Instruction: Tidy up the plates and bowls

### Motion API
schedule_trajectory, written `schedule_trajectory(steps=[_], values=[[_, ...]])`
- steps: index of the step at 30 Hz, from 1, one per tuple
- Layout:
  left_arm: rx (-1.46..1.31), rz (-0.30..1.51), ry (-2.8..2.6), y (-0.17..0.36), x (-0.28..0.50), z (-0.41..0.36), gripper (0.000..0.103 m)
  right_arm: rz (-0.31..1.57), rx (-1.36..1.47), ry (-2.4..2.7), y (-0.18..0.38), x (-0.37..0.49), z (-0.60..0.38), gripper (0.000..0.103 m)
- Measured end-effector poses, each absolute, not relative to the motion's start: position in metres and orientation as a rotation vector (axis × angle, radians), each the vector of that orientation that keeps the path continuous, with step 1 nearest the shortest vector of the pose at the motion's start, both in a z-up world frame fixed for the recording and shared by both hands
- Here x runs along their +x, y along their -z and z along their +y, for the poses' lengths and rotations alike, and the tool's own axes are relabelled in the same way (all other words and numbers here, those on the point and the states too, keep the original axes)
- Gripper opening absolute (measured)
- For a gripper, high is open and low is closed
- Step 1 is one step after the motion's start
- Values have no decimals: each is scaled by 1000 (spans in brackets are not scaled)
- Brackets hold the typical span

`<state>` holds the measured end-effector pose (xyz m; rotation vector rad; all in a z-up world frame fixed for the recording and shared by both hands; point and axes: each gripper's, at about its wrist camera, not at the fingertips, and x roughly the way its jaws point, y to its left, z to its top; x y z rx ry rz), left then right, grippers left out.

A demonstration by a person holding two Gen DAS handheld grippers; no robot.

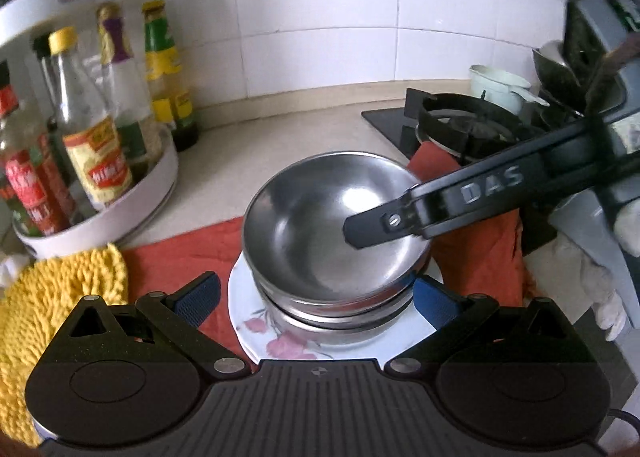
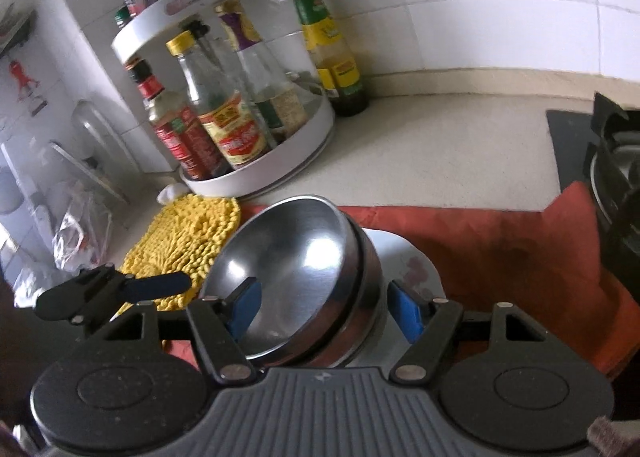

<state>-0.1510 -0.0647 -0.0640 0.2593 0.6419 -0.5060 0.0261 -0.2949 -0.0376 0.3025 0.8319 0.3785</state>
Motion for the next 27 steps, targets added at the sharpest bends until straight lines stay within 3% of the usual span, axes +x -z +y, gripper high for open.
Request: schedule_trajectory(steps=[27], values=[[155,576,297,46,-184,-31,103,735,263,-229,16,-56,-298,67]])
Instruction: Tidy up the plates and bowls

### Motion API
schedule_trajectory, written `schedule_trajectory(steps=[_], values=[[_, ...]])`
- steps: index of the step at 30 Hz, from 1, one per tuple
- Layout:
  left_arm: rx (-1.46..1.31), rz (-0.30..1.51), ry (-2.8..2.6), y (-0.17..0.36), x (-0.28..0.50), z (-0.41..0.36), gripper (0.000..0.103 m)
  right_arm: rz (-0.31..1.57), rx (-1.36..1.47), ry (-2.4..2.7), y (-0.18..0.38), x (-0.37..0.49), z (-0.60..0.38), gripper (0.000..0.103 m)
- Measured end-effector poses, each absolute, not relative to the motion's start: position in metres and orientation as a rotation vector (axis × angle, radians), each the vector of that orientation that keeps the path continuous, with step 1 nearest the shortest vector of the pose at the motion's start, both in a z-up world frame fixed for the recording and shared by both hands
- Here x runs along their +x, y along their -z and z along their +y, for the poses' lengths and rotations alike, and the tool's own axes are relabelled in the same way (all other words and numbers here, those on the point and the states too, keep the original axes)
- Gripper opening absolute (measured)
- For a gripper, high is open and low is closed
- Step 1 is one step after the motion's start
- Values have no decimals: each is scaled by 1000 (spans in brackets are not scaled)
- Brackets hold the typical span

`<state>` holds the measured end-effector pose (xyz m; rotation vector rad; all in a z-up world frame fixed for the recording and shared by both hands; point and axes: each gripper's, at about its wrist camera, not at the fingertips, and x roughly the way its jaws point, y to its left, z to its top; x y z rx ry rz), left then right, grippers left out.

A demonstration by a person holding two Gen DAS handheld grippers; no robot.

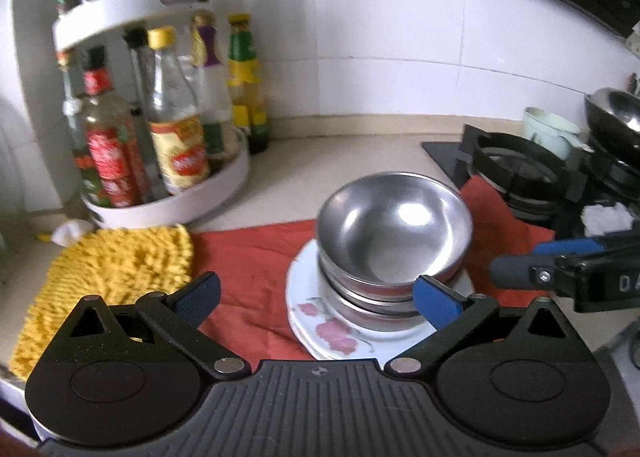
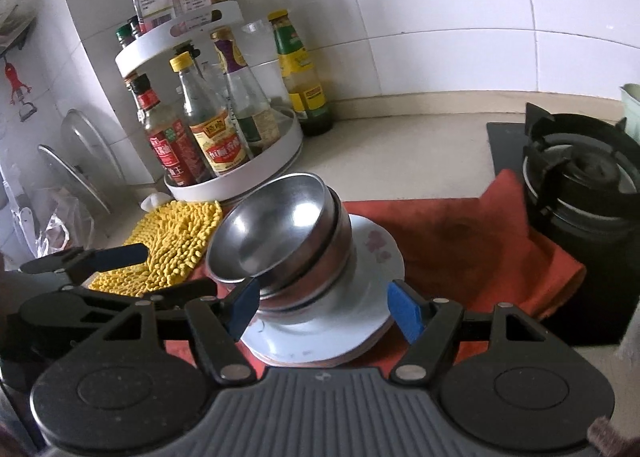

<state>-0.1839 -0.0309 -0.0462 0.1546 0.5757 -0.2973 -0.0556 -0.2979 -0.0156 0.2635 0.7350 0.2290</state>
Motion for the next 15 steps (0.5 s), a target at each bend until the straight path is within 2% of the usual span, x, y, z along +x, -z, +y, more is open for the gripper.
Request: schedule_trajectory(steps=[7,15], values=[[136,594,261,45,-187,-32,103,714,290,-187,21,-69,-293,68],[36,724,272,58,-180,-25,103,722,334,-118,29,-75,-294,68]])
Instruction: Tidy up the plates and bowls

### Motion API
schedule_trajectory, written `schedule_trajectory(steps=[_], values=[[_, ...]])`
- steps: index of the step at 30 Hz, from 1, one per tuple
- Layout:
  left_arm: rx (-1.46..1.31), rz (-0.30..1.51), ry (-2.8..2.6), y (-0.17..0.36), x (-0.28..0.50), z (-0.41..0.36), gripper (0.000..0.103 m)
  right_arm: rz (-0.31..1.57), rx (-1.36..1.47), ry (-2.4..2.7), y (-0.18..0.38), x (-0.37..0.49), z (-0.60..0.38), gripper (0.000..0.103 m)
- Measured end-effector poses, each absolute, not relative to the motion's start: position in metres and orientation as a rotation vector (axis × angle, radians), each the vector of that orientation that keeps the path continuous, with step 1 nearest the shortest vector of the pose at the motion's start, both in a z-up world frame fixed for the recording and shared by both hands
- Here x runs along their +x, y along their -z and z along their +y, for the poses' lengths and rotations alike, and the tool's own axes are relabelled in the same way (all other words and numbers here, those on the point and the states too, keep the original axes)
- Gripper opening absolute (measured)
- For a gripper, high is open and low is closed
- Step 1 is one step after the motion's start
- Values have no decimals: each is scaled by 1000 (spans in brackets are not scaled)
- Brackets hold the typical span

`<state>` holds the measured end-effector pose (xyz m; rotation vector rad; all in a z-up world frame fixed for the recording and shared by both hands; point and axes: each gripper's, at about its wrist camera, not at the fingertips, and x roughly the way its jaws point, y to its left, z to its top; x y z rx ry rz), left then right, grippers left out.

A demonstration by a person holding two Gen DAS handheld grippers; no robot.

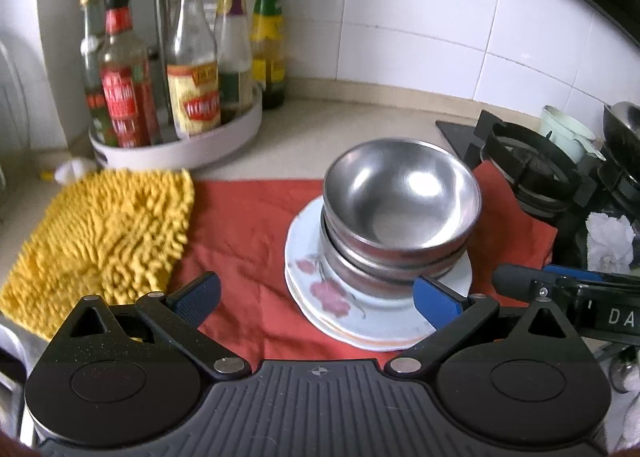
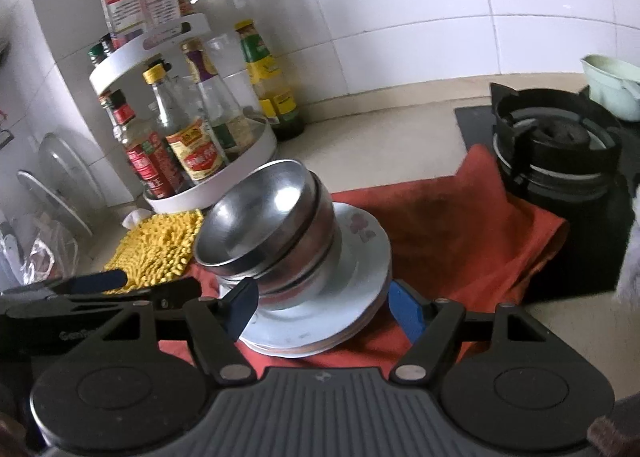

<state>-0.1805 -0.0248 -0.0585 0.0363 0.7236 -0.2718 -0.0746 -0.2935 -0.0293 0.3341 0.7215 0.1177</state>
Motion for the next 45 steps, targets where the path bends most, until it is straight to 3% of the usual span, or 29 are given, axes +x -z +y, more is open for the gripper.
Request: schedule_trajectory(steps=[45], values=[[16,737,251,59,-197,-28,103,741,360,-130,32,-88,-292,72]])
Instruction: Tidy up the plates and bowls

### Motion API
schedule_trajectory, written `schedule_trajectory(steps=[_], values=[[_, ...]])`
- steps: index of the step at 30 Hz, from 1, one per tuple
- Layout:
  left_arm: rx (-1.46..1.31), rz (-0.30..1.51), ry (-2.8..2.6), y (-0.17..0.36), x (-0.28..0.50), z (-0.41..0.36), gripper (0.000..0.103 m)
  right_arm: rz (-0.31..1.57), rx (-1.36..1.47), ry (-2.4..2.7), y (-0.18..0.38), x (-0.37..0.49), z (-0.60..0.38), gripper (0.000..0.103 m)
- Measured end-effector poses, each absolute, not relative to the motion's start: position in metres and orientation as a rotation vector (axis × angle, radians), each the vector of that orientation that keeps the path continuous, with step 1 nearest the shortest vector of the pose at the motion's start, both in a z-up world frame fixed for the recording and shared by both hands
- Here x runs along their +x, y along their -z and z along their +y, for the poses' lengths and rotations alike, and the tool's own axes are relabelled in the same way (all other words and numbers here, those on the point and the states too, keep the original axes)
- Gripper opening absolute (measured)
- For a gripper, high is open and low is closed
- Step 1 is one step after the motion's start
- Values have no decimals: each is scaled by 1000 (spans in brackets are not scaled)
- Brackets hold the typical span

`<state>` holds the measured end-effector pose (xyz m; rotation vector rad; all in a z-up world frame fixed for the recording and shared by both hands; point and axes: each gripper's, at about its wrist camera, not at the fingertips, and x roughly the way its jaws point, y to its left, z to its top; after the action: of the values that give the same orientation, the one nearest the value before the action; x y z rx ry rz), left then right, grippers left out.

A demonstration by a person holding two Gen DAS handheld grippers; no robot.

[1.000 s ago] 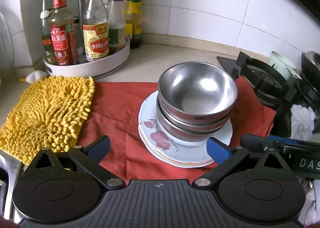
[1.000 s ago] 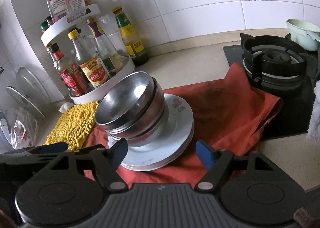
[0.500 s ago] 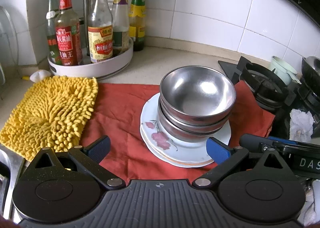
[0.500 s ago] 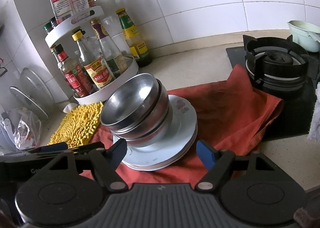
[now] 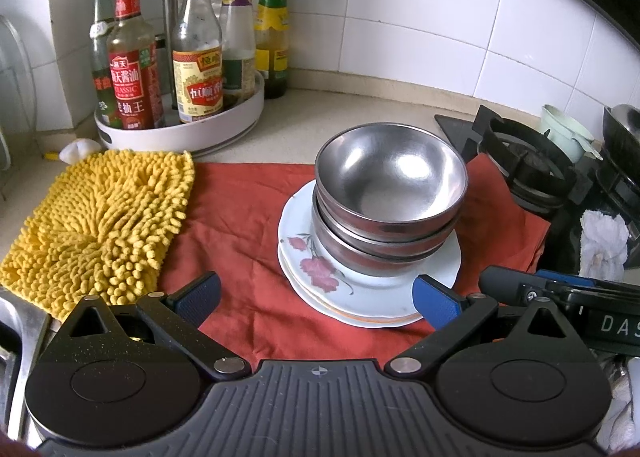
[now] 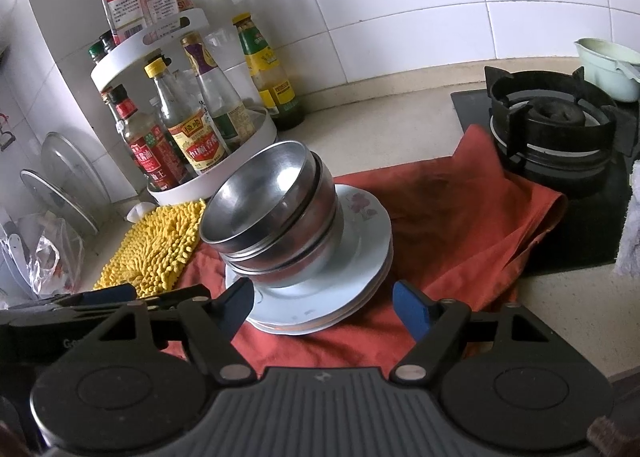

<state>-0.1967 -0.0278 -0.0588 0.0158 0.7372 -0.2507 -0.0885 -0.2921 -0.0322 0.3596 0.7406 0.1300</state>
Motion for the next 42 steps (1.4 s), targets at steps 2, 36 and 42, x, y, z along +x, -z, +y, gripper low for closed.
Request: schedule_trajectory(steps=[2,36,42], values=[[18,740,253,59,-197,-28,103,741,362,-131,32,-89,-292,72],[64,669,265,59,-203,-33,103,742,366,-139,35,-93,-301,73],[79,665,265,58,-201,-30,103,741,363,-142,34,-91,-298,73]])
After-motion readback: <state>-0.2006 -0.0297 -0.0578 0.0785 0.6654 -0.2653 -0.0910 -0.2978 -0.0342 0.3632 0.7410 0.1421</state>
